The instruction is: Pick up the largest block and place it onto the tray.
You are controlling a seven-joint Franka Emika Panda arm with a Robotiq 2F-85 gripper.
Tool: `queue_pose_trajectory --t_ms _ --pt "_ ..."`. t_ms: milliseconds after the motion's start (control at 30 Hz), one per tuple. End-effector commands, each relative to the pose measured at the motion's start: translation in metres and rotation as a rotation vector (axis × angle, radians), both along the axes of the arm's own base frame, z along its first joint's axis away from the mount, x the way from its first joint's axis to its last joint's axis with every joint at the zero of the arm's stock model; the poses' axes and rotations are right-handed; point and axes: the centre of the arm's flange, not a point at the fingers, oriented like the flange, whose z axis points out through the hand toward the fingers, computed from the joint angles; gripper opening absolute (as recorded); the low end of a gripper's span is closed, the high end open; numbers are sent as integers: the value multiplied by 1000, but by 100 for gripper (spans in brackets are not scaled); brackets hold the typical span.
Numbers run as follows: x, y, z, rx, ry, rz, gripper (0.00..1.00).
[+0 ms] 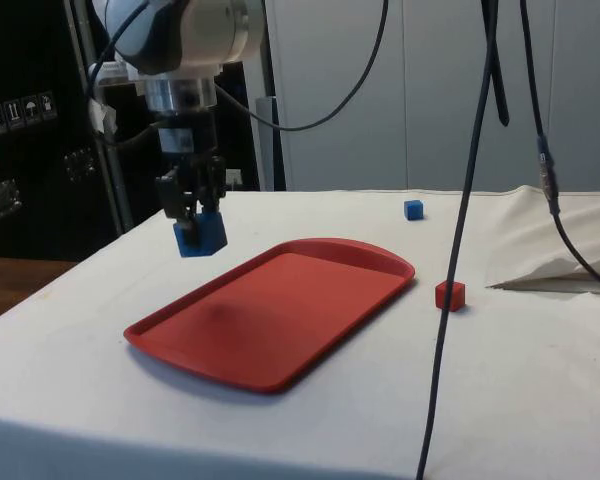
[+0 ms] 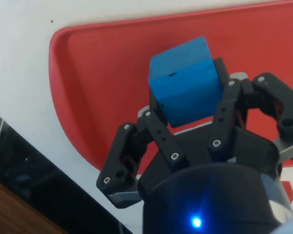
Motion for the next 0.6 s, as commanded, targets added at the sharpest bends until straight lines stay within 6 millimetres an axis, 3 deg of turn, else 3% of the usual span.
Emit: queue_pose_trajectory --t_ms 0,33,67,100,300,333,367,567 --pt "-14 1 -1 -2 -10 -2 1" --pt "-14 1 -1 -2 -10 -2 1" --pt "0 1 -1 1 0 1 1" --pt "-14 1 -1 -1 -11 -2 1" --pt "-20 0 -5 3 -13 -1 1" --pt "-7 0 -5 5 -5 -3 1" --pt "-21 1 -5 4 -13 1 1" --pt "-26 0 -8 8 -13 0 1"
